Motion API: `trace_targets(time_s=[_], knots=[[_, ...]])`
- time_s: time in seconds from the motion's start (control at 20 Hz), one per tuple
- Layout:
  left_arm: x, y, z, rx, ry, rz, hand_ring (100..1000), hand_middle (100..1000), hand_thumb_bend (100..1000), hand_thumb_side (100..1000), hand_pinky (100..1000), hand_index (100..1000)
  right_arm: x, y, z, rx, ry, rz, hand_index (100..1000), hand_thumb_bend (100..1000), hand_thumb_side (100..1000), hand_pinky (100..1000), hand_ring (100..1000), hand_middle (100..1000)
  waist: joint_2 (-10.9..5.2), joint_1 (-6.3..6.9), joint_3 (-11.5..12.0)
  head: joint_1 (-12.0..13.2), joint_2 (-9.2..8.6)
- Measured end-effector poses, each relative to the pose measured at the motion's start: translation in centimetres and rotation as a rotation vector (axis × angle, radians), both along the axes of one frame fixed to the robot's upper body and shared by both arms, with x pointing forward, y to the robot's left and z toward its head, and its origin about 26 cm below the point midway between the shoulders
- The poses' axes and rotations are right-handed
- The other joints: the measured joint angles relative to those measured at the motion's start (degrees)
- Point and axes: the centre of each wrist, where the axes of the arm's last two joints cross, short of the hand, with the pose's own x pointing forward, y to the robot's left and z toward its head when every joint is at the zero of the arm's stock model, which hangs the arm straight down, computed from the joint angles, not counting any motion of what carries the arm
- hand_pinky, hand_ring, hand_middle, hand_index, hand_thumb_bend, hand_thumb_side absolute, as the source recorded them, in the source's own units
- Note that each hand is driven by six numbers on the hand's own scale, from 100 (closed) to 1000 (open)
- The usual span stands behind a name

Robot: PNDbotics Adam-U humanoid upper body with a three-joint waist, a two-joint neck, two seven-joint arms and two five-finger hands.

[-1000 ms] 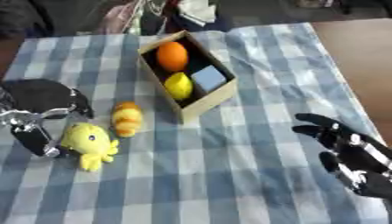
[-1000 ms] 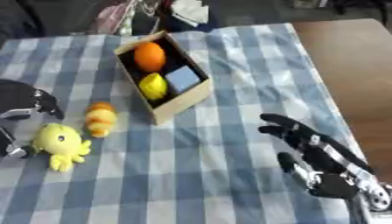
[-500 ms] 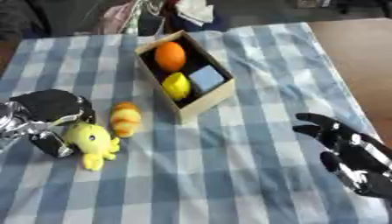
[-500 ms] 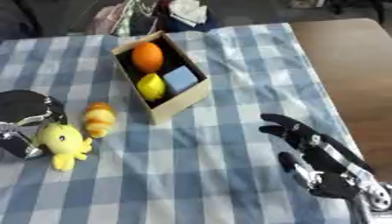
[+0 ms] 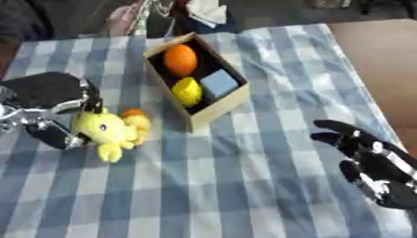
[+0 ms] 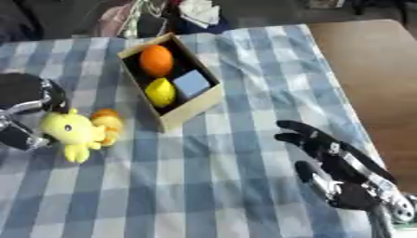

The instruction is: Pick up objects on the table and place them in the box.

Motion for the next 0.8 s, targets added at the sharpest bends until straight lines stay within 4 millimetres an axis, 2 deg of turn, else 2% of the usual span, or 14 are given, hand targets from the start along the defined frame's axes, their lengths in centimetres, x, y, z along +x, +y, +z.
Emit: trace_targets(time_s=[0.15, 0.3, 0.35, 0.4, 0.6, 0.8], knots=[[0.9, -1.2, 3.6, -0.010, -0.103, -0.028, 540, 499, 336, 113, 657, 641, 0.0, 0.0, -0.1, -0.002, 0.004, 0.003, 1000, 100, 480, 1000, 926, 976, -0.35, 0.01, -0.8, 0.1, 0.03], [3.0, -2.4, 5.0, -0.029, -0.138, -0.036, 545, 506, 356, 117, 655, 649, -0.1, 0.1, -0.2, -0.005, 0.009, 0.009, 1000, 100, 480, 1000, 926, 976, -0.50, -0.01, -1.4, 0.2, 0.06], [4.0, -2.8, 5.0, -0.034, -0.138, -0.034, 546, 507, 319, 184, 654, 651, -0.1, 0.1, -0.2, -0.006, 0.010, 0.009, 1000, 100, 482, 1000, 926, 976, -0.50, -0.01, -1.7, 0.3, 0.06], [4.9, -3.2, 4.9, -0.038, -0.133, -0.029, 547, 508, 353, 117, 653, 652, -0.1, 0.1, -0.2, -0.006, 0.011, 0.010, 1000, 100, 483, 1000, 926, 976, -0.50, -0.01, -1.9, 0.4, 0.07], [8.5, -4.6, 3.5, -0.057, -0.112, -0.010, 549, 512, 358, 118, 652, 660, -0.1, 0.3, -0.3, -0.010, 0.015, 0.019, 1000, 100, 480, 1000, 926, 976, -0.50, -0.01, -2.7, 0.8, 0.08], [11.1, -5.9, 1.9, -0.073, -0.104, 0.007, 550, 520, 373, 149, 649, 677, -0.1, 0.5, -0.3, -0.015, 0.015, 0.031, 1000, 100, 494, 1000, 926, 977, -0.50, -0.01, -3.4, 1.5, 0.09]])
